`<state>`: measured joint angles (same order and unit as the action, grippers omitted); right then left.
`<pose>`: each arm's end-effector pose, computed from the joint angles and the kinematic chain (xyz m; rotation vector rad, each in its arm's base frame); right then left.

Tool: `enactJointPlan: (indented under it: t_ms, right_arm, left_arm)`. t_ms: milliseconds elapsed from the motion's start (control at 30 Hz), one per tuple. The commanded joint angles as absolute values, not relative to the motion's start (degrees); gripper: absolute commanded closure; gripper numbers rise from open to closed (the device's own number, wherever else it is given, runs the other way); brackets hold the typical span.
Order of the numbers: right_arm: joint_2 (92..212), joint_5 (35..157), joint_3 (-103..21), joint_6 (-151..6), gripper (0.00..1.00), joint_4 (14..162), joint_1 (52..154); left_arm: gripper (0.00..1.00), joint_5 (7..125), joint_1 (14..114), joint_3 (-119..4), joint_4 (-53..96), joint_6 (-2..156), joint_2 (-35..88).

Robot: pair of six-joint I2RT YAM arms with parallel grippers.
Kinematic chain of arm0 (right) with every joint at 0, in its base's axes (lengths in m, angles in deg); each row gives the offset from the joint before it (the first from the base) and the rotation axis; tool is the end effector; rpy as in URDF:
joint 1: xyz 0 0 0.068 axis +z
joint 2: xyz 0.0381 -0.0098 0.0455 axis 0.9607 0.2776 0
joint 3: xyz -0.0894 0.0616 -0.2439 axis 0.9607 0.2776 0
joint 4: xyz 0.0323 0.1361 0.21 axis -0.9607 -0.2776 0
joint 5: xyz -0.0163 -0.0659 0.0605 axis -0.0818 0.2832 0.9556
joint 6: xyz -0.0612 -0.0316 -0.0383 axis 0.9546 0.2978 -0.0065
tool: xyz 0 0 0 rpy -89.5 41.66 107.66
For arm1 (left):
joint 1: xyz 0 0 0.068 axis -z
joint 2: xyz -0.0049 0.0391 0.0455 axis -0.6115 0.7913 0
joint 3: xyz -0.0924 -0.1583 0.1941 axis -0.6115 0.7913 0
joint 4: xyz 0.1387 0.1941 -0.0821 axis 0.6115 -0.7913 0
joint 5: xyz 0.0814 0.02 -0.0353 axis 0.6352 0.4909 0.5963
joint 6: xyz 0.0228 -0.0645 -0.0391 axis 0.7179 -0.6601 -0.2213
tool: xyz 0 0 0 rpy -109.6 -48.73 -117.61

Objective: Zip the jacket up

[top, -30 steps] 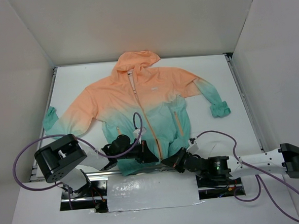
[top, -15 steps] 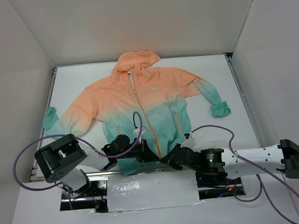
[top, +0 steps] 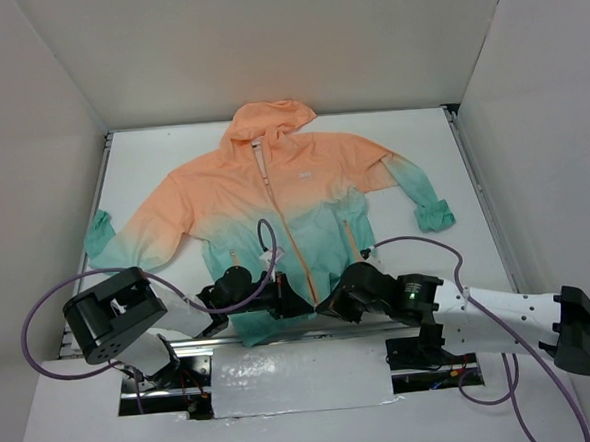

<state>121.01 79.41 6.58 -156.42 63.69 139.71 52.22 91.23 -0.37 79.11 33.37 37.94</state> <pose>0.0884 0.1700 0.1770 0.6635 2.5825 0.9909 0.1405 -0.2322 0.1386 0.3032 2.0857 -1.6050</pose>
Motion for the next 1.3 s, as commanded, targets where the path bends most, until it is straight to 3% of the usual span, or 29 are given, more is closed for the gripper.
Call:
enactJointPlan:
  t_ms: [0, 333, 633, 933, 1267]
  right_arm:
    - [120.47, 81.87, 3.35, -155.39, 1.00, 64.04, 136.91]
    - [134.26, 88.38, -9.55, -156.36, 1.00, 52.54, 134.53]
    - [136.64, 89.62, -13.78, -164.08, 1.00, 48.15, 133.83]
    - [148.94, 94.09, -18.97, -162.95, 1.00, 42.78, 129.78]
    - [151.06, 89.70, -24.95, -164.62, 1.00, 37.51, 127.33]
  left_arm:
    - [1.00, 50.18, 91.57, 0.92, 83.03, 36.52, 37.25]
    - [1.00, 50.26, 91.66, 2.50, 84.63, 38.72, 35.41]
    - [1.00, 52.64, 91.66, 3.29, 81.90, 40.56, 33.30]
    - [1.00, 55.36, 91.75, 3.29, 77.24, 43.46, 28.29]
    - [1.00, 55.81, 92.28, 4.44, 76.35, 46.37, 26.79]
